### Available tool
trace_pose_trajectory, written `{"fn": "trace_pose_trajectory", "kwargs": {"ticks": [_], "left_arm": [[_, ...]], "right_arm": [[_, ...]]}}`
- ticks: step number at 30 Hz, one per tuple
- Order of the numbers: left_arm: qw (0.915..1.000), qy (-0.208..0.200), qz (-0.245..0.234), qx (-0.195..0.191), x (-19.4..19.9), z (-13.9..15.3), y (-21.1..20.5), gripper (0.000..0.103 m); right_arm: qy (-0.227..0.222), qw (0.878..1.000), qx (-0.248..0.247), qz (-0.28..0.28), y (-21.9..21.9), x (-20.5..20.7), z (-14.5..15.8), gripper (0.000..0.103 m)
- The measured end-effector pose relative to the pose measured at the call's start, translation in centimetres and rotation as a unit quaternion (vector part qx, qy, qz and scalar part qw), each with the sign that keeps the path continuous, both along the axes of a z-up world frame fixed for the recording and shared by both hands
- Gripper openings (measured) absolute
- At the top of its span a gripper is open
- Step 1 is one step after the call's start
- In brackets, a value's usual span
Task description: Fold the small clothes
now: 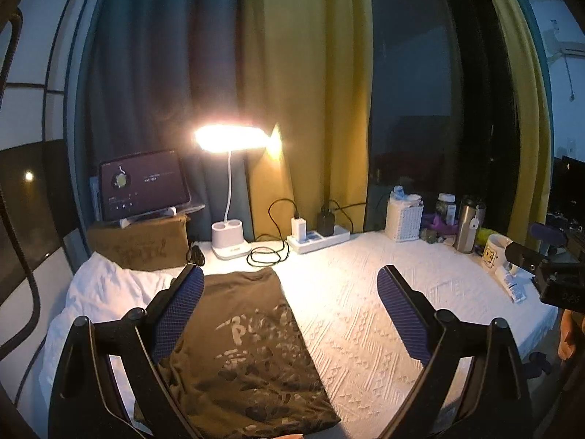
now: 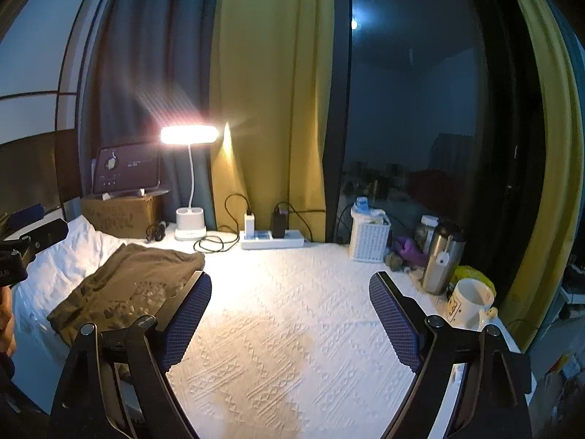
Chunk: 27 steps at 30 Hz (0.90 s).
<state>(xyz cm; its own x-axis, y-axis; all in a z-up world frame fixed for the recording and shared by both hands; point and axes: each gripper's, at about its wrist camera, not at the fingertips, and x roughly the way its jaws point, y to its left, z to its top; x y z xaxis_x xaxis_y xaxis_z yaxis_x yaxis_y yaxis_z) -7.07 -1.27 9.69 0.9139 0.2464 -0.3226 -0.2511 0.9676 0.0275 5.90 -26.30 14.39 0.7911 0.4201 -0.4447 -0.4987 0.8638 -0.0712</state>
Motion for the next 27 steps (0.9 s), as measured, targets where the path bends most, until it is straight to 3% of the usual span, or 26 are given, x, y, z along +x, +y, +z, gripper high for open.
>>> {"fn": "trace_pose_trajectory", "kwargs": {"ticks": [27], "left_arm": [[0.9998,0.011,-0.007,-0.016,0.2,-0.8,0.1,0.095]], "right_arm": [[0.013,1.0,-0.014,0.008,1.1,0.3,-1.1,0.089]]}}
